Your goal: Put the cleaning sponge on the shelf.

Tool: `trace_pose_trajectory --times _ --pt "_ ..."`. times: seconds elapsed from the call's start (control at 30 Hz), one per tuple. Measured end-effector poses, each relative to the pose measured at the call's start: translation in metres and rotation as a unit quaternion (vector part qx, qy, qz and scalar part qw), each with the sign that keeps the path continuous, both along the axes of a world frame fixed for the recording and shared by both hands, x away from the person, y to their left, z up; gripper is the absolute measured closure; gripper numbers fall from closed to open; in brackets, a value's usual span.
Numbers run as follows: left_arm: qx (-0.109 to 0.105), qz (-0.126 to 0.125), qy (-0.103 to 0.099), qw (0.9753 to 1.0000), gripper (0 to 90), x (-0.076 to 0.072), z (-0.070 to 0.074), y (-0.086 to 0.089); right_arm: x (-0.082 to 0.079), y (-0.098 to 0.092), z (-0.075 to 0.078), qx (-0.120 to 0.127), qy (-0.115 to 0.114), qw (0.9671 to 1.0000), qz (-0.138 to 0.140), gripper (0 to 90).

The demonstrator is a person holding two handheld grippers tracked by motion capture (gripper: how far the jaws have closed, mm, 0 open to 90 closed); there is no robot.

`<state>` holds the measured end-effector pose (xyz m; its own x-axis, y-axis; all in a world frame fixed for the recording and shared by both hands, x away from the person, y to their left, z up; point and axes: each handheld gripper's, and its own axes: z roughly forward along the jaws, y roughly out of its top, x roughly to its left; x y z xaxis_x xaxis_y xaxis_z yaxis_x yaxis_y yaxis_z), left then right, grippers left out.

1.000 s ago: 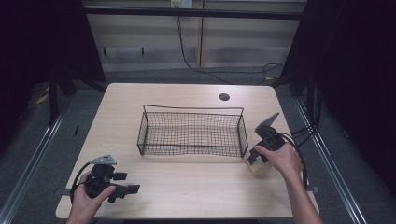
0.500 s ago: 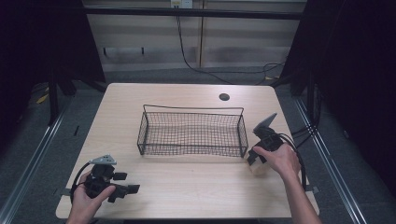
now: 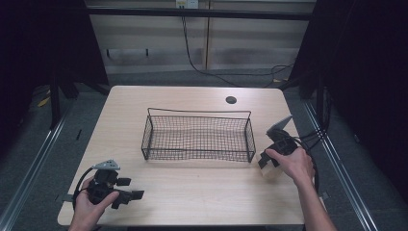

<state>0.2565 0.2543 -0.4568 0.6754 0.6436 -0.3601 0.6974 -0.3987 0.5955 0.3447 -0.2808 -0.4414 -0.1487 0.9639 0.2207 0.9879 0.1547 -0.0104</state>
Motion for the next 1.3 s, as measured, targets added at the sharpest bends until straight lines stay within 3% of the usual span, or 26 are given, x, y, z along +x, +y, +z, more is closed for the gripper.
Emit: trace_pose_trajectory --times 0.43,0.57,0.97,1.3 --pt "0.003 0.000 0.000 1.0000 18.6 0.000 0.000 0.000 -0.004 -0.008 0.007 0.013 0.004 0.9999 0.005 28.1" --pt "0.001 0.002 0.000 1.0000 18.6 0.000 -0.001 -0.001 -0.007 -0.013 0.011 0.030 0.000 0.9996 0.003 28.1" --pt "-0.001 0.002 -0.001 1.0000 18.6 0.000 -0.001 -0.001 -0.011 -0.022 0.017 0.027 0.005 0.9996 0.008 28.2" --pt "0.000 0.002 -0.001 1.0000 18.6 0.000 -0.001 -0.001 -0.013 -0.026 0.025 0.042 0.006 0.9991 0.008 28.2"
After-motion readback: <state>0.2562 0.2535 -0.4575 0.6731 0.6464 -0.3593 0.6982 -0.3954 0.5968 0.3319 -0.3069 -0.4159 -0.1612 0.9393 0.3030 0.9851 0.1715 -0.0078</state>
